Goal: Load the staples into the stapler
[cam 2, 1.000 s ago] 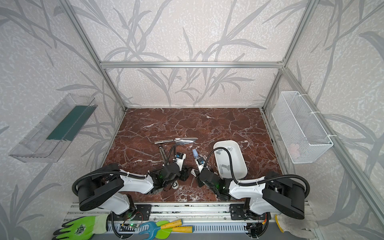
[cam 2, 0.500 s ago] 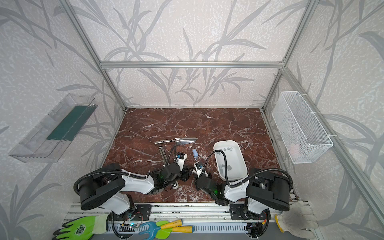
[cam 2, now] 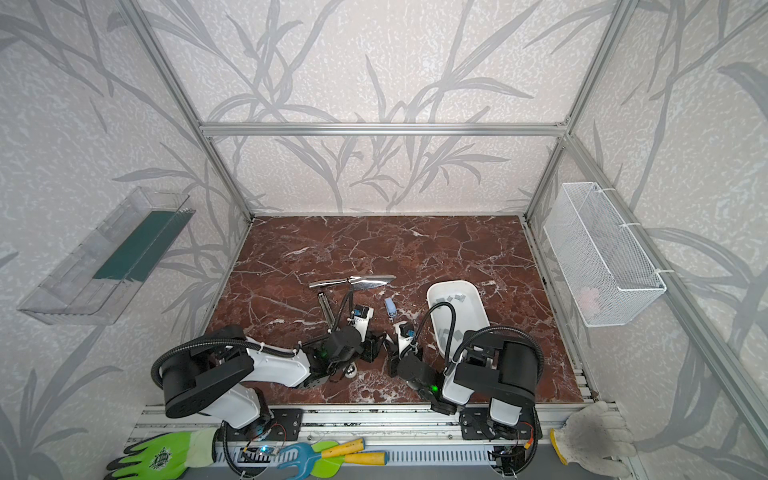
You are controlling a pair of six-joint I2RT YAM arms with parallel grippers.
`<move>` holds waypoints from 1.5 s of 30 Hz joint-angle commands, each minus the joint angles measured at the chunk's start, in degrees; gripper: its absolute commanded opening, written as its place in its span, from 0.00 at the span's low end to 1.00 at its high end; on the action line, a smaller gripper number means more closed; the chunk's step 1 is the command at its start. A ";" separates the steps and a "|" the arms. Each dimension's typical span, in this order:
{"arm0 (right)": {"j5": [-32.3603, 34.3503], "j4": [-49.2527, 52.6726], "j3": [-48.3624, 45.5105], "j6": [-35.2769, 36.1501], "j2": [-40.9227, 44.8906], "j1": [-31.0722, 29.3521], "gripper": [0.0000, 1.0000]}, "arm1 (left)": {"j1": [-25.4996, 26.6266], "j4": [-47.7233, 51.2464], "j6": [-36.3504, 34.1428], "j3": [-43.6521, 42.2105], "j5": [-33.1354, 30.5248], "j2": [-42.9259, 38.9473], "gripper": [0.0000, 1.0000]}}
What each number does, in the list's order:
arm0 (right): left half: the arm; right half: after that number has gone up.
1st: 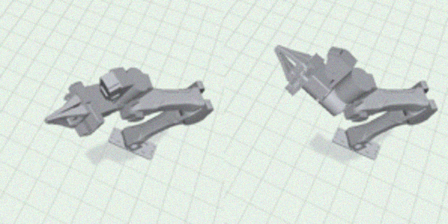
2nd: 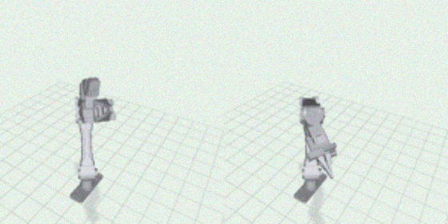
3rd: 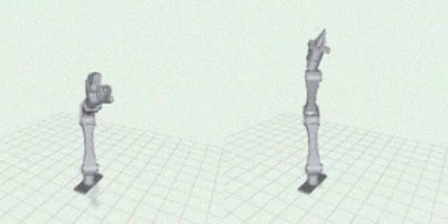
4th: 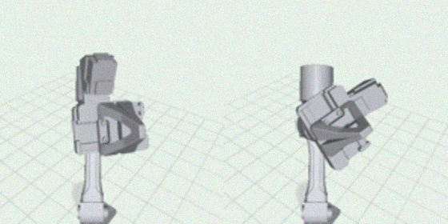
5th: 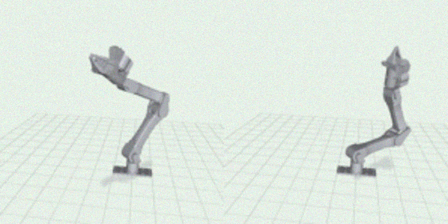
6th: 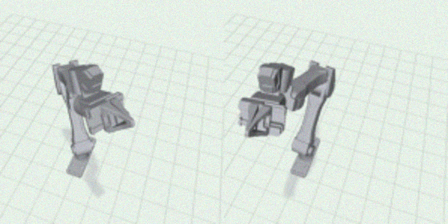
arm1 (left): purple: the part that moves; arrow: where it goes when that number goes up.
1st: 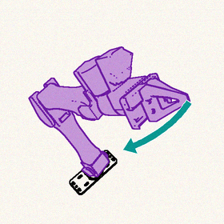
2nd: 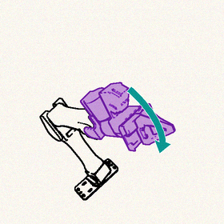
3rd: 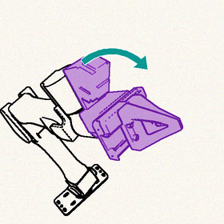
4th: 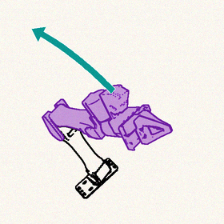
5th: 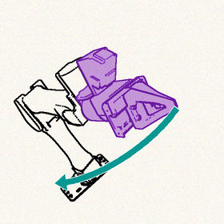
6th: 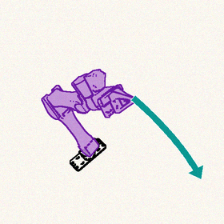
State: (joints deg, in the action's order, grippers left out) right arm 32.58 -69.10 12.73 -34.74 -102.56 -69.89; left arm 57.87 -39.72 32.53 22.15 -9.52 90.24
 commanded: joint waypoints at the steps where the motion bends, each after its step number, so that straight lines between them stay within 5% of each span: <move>1: -2.40 2.95 -3.36 -1.38 -9.09 0.00 0.24 | 0.64 -1.86 -0.40 1.58 1.32 1.17 0.49; 5: -3.69 -10.71 -4.83 0.94 -16.11 -0.21 0.26 | 0.75 -0.72 -0.91 1.67 0.55 -0.39 0.50; 8: -4.01 -9.18 -3.93 1.13 -15.17 -0.16 0.27 | 0.71 0.93 -1.55 1.59 -0.35 -2.64 0.51; 14: -2.92 2.48 -1.76 2.76 -4.92 -0.14 0.38 | 0.52 6.64 -3.42 1.90 -3.57 -9.37 0.54; 19: -0.29 28.59 5.86 1.69 6.16 -0.10 0.48 | -0.29 15.89 -4.67 2.94 -8.39 -17.66 0.57; 23: 0.34 31.37 8.27 2.24 5.23 0.01 0.50 | -2.05 23.00 -4.03 2.28 -11.31 -25.63 0.62; 28: 0.58 21.80 8.22 2.83 -1.25 0.22 0.46 | -8.66 35.26 -0.77 1.65 -10.84 -35.23 0.63; 34: -3.24 22.04 13.26 4.21 -5.27 2.92 0.34 | -16.79 45.99 0.87 0.15 -11.64 -44.95 0.71; 45: -10.72 30.08 23.37 8.49 -9.96 12.77 0.24 | -30.18 50.29 5.12 -3.50 -6.07 -50.56 0.69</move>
State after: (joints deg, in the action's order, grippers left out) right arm 25.02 -47.77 35.48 -27.86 -110.10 -59.07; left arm 29.76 7.79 35.35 19.75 -16.75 41.17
